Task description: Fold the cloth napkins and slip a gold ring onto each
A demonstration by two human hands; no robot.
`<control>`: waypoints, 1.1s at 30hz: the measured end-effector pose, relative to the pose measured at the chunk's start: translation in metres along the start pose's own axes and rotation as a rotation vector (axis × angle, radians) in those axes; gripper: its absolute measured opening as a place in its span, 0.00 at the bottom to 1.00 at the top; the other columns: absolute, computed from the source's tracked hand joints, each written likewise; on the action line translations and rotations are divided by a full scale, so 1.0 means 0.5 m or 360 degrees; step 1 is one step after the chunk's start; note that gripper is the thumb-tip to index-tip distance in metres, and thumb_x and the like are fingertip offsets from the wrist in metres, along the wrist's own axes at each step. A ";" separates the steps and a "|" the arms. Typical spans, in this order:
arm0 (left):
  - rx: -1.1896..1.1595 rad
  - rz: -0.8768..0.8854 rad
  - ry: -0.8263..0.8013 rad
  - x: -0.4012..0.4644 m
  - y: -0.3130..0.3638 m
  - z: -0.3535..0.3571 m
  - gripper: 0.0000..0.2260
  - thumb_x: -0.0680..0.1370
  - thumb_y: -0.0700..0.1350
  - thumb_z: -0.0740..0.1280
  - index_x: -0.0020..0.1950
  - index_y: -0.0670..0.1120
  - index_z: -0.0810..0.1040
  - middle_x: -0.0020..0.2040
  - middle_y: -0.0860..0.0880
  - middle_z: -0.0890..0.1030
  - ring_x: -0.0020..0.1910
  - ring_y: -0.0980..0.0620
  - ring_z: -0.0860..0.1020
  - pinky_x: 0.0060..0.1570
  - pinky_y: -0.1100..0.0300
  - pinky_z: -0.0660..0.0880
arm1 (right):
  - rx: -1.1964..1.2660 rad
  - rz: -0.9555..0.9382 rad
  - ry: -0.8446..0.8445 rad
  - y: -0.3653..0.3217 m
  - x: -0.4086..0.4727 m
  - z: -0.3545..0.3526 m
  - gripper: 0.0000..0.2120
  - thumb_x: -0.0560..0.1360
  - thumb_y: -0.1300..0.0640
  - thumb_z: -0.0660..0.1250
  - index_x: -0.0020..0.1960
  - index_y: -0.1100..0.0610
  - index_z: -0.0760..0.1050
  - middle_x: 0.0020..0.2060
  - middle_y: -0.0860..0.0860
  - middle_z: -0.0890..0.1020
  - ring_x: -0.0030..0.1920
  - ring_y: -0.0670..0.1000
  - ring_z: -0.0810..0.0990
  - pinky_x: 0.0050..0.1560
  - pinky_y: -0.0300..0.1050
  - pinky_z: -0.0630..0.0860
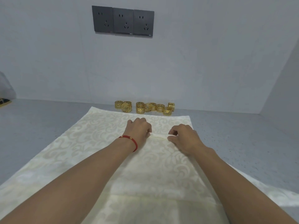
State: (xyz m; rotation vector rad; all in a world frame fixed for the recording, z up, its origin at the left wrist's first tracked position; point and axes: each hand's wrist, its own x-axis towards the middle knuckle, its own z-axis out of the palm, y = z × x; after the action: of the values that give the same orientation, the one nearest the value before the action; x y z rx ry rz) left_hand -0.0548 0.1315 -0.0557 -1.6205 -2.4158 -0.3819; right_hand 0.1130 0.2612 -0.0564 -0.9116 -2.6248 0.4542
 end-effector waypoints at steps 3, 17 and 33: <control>0.0199 0.0162 0.0084 -0.011 -0.002 -0.008 0.09 0.76 0.37 0.63 0.48 0.52 0.75 0.45 0.54 0.77 0.49 0.49 0.74 0.49 0.54 0.59 | -0.0177 -0.0114 0.0022 -0.006 -0.007 -0.010 0.03 0.78 0.56 0.67 0.46 0.50 0.77 0.42 0.44 0.80 0.48 0.51 0.78 0.55 0.50 0.72; -0.0246 -0.0103 0.0033 -0.050 -0.004 -0.020 0.14 0.80 0.40 0.59 0.56 0.56 0.80 0.47 0.57 0.81 0.52 0.51 0.77 0.55 0.51 0.64 | -0.0101 -0.0245 0.0067 0.006 -0.061 -0.017 0.13 0.82 0.56 0.61 0.62 0.51 0.79 0.55 0.47 0.80 0.56 0.51 0.78 0.57 0.52 0.77; 0.0325 0.0420 -0.0063 -0.109 -0.004 -0.066 0.09 0.79 0.41 0.60 0.47 0.52 0.78 0.42 0.56 0.74 0.48 0.51 0.74 0.51 0.54 0.65 | -0.1146 -0.0760 0.0027 -0.024 -0.107 -0.046 0.13 0.80 0.63 0.61 0.64 0.56 0.71 0.57 0.52 0.76 0.56 0.55 0.76 0.51 0.47 0.66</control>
State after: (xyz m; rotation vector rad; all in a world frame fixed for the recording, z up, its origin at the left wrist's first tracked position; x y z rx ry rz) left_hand -0.0353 0.0723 -0.0416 -1.8331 -2.1452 -0.0571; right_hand 0.1556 0.2224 -0.0416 -0.4045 -2.8815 -0.6475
